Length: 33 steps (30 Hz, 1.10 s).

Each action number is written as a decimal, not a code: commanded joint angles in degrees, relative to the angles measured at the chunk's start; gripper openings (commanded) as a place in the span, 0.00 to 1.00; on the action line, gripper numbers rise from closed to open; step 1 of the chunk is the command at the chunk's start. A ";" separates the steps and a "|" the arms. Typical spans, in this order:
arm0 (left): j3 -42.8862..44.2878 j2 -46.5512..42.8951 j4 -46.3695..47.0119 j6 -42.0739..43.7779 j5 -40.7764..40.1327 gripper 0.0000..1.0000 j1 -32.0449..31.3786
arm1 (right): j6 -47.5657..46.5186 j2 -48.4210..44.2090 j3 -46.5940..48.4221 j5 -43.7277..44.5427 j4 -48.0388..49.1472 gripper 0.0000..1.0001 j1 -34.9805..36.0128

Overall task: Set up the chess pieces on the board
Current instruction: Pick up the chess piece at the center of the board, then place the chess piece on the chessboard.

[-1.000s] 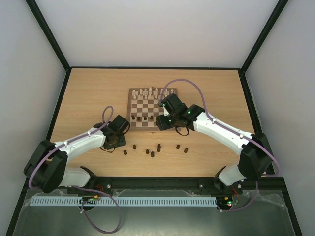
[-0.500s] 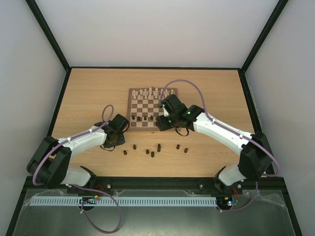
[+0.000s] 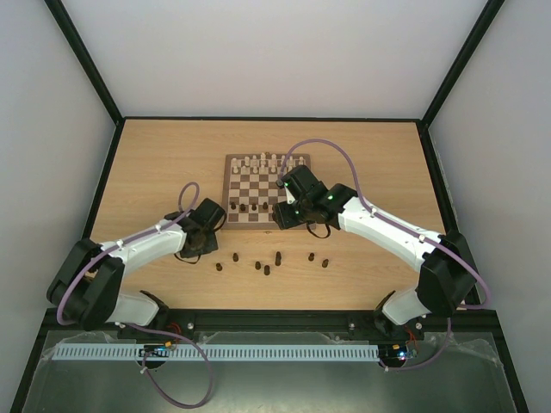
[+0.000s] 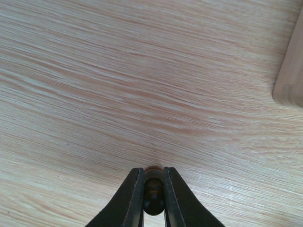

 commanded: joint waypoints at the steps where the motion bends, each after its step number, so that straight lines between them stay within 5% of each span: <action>1: 5.33 -2.06 -6.16 1.06 -1.53 0.04 -0.84 | -0.31 -1.13 -0.77 0.17 -1.33 0.52 0.40; 7: 21.90 0.72 -13.78 5.71 -1.65 0.04 -3.93 | -0.13 -2.80 0.19 2.28 -3.23 0.52 0.39; 18: 57.40 29.98 -16.72 14.91 2.53 0.06 -12.26 | 1.31 -11.60 0.93 10.09 -10.07 0.53 0.46; 24: 65.16 41.22 -14.32 17.27 6.42 0.06 -13.42 | 1.27 -11.87 -0.51 12.81 -11.31 0.55 0.07; 33: 67.01 45.71 -13.13 17.90 6.41 0.06 -13.30 | 1.09 -11.95 -1.51 12.41 -10.36 0.56 -0.48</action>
